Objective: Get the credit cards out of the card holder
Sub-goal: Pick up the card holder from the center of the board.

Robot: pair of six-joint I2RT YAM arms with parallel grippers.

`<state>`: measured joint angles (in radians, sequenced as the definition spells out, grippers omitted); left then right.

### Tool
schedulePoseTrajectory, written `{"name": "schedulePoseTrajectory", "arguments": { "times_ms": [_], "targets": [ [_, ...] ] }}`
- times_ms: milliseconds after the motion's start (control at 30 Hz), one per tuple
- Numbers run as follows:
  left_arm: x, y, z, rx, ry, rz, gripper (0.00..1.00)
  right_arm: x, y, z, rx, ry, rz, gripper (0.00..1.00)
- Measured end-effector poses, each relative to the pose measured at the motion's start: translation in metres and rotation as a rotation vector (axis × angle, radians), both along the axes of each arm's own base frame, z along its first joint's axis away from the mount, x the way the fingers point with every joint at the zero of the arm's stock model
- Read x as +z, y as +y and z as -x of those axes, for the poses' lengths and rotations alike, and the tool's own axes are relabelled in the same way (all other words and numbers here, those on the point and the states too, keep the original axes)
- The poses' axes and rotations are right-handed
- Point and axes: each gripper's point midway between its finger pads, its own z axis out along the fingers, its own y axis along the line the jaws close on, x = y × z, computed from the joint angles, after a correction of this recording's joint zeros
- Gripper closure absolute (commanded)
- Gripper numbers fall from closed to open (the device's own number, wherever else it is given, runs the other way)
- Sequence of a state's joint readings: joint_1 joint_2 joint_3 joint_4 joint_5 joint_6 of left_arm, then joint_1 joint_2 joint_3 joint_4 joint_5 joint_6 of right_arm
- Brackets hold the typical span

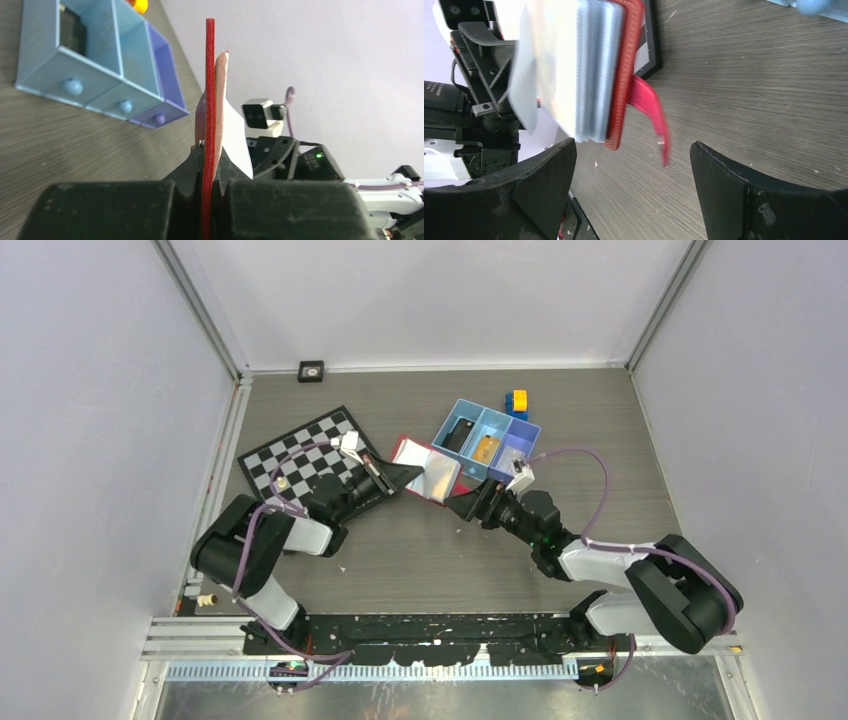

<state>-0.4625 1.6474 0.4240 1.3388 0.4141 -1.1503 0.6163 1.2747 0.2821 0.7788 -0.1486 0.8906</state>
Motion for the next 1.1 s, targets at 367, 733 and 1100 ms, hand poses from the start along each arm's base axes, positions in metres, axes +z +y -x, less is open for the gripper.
{"name": "schedulePoseTrajectory", "arguments": {
  "times_ms": [367,733,1100],
  "targets": [
    [0.043,0.001,0.017,0.009,-0.077,0.042,1.0,0.005,0.025,0.0,0.084,0.008,-0.154,0.11],
    [0.027,0.001,0.019,0.013,-0.023,0.014,1.0,0.031,0.02,0.008,0.082,-0.069,-0.231,0.11],
    [0.028,-0.001,0.023,0.006,-0.019,0.013,1.0,0.057,-0.003,0.019,-0.007,-0.162,-0.216,0.06]
  ]
}}
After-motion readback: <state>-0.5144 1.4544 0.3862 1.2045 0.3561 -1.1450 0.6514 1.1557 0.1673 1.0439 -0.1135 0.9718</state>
